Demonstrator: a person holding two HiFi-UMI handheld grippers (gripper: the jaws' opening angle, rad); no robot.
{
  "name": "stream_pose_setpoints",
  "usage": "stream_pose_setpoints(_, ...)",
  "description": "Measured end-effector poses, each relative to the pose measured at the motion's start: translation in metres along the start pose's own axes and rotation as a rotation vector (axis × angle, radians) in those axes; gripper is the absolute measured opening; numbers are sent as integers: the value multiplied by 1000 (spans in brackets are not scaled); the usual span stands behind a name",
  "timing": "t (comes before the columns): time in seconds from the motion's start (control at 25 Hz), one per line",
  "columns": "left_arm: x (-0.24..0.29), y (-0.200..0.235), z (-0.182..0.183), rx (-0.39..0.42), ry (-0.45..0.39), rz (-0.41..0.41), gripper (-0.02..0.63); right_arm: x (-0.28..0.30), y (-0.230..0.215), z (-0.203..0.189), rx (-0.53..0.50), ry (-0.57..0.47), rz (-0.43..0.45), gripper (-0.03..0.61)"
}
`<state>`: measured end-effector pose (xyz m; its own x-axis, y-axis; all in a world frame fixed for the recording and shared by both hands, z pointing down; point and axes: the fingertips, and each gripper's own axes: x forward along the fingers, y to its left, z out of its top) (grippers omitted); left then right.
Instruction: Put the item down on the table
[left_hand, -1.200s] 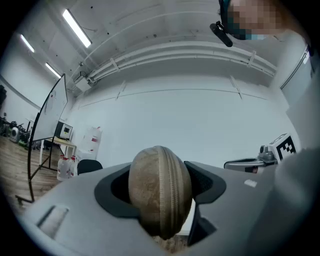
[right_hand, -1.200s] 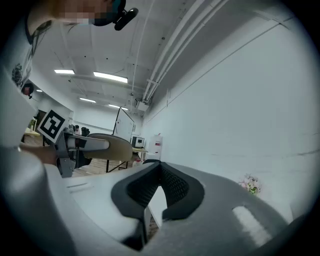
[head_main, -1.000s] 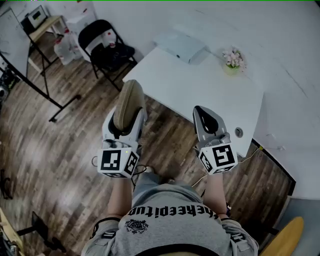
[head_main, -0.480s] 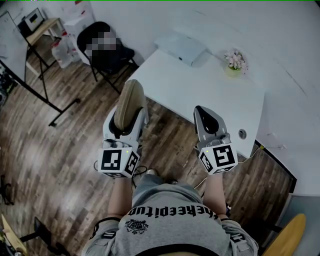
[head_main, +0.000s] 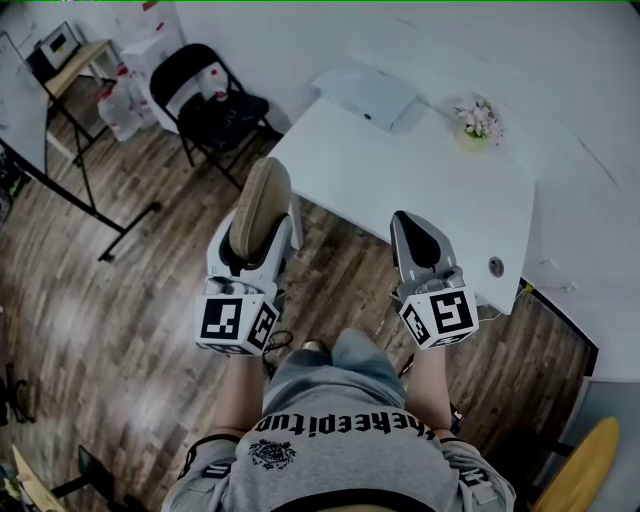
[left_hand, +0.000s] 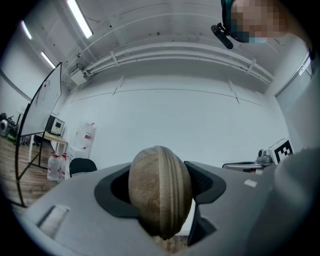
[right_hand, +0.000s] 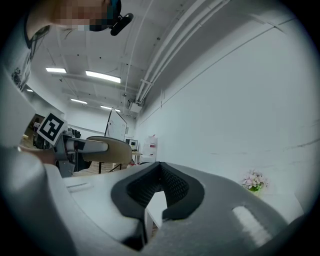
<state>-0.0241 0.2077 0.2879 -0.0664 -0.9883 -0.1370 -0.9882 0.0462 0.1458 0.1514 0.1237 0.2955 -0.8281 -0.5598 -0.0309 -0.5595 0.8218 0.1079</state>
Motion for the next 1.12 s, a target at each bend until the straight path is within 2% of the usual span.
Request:
stream_pose_setpoints(0.36, 36, 12, -10, 12, 24, 0, 290, 38, -21, -15, 20, 19, 12, 0)
stream_pose_setpoints(1.12, 189, 28, -17, 28, 10, 36, 290, 165, -125, -16, 27, -9, 100, 0)
